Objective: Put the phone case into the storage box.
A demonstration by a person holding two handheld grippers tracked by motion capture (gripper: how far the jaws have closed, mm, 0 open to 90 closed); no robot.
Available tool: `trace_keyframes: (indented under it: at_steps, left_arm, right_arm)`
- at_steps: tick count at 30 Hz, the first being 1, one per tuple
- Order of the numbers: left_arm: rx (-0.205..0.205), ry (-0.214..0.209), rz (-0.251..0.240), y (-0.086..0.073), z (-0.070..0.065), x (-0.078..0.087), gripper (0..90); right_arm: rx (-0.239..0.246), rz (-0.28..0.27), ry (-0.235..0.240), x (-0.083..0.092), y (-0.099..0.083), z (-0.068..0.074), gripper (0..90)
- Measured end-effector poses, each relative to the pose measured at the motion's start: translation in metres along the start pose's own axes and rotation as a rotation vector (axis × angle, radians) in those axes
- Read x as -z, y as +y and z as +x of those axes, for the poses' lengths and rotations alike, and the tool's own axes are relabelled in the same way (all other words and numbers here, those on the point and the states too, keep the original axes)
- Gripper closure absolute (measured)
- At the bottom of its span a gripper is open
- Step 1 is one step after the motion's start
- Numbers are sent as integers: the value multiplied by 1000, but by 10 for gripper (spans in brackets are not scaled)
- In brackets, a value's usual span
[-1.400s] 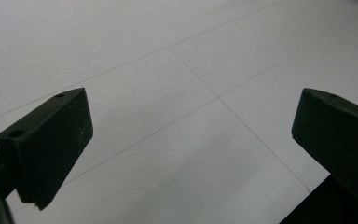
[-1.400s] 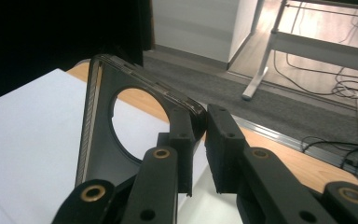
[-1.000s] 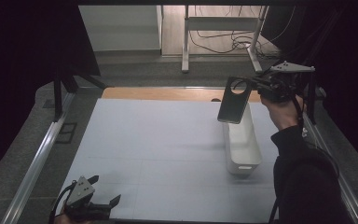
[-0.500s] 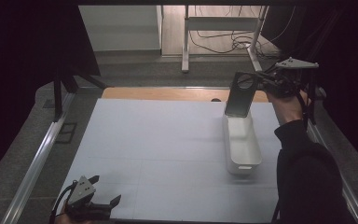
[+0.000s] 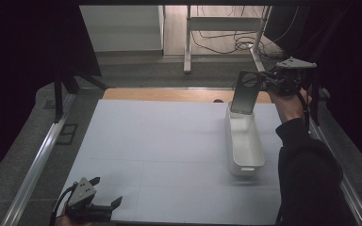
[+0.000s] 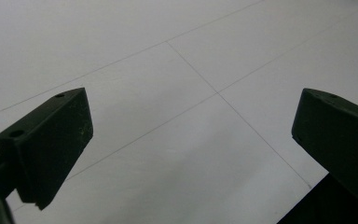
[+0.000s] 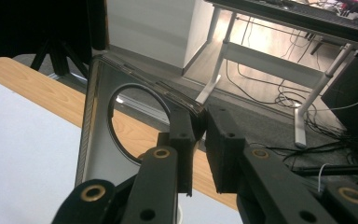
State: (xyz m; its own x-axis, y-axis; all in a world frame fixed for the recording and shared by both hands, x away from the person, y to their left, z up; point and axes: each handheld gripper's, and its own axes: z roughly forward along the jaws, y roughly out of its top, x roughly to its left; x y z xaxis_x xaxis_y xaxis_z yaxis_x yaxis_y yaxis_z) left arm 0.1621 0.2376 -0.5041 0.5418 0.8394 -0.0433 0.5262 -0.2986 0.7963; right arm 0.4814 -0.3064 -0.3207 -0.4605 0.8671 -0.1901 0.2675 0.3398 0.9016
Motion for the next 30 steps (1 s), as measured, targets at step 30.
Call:
trace_keyframes:
  at_steps: [30]
  left_arm:
    - [16,-3,2,0,2,0,0]
  right_arm:
    - [58,-4,-27,-38,-40,3,803]
